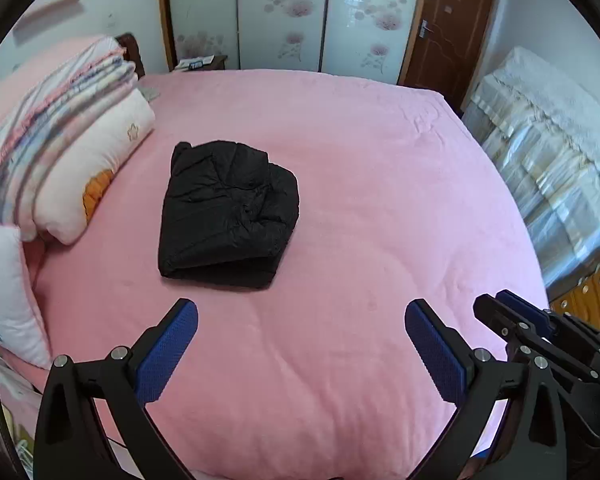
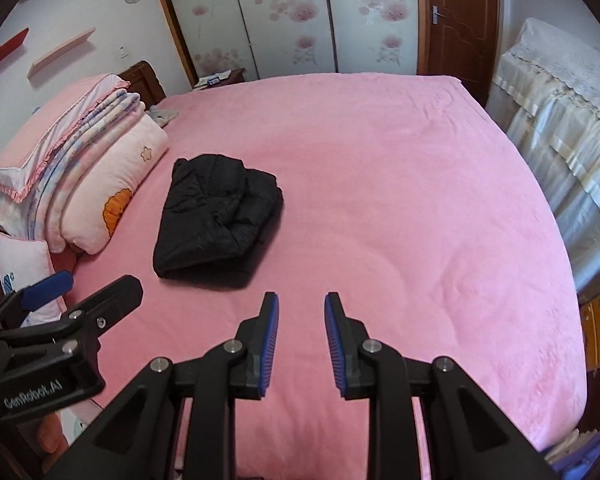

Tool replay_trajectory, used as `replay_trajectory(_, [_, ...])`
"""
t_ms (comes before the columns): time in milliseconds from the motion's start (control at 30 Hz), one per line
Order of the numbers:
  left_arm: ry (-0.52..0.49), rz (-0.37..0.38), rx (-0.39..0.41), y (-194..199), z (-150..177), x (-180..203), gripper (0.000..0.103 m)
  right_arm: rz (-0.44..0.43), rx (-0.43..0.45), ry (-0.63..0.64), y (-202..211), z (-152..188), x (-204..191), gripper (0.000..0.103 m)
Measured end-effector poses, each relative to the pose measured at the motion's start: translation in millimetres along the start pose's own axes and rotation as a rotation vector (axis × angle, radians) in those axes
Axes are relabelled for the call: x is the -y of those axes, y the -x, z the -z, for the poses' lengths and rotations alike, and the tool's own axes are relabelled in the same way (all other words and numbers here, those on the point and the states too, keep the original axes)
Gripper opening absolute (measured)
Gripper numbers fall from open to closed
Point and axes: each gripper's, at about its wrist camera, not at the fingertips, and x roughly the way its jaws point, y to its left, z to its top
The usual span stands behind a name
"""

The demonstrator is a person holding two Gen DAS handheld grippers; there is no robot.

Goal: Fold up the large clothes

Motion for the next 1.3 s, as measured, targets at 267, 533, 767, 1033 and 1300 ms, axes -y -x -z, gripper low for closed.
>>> replay_trajectory(267, [-0.015,-0.01,0.024,24.3,3.6,18.5,0.103,0.052,0.037,-0.002,27.5,8.8,3.4,0.024])
replay_trajectory(533, [-0.044,-0.021,0.022,36.5,9.0,39.5,0.103,0.079,0.042,-0.013,43.4,14.0,16.6,0.024])
replay_trajectory(767, [-0.064,-0.018,0.028,45.6,17.3,57.5,0.103,0.095,0.072,-0.009,58.5,17.2,28.9,0.024])
replay_trajectory(1033, [-0.065,-0.017,0.034,53.6,21.5,68.3,0.103,0.107,0.095,-0.009,69.4,19.7,36.5,0.024])
replay_trajectory(1300, [-0.06,-0.011,0.032,55.1,23.6,70.6,0.103,0.108,0.096,-0.007,71.9,21.6,38.0,0.024])
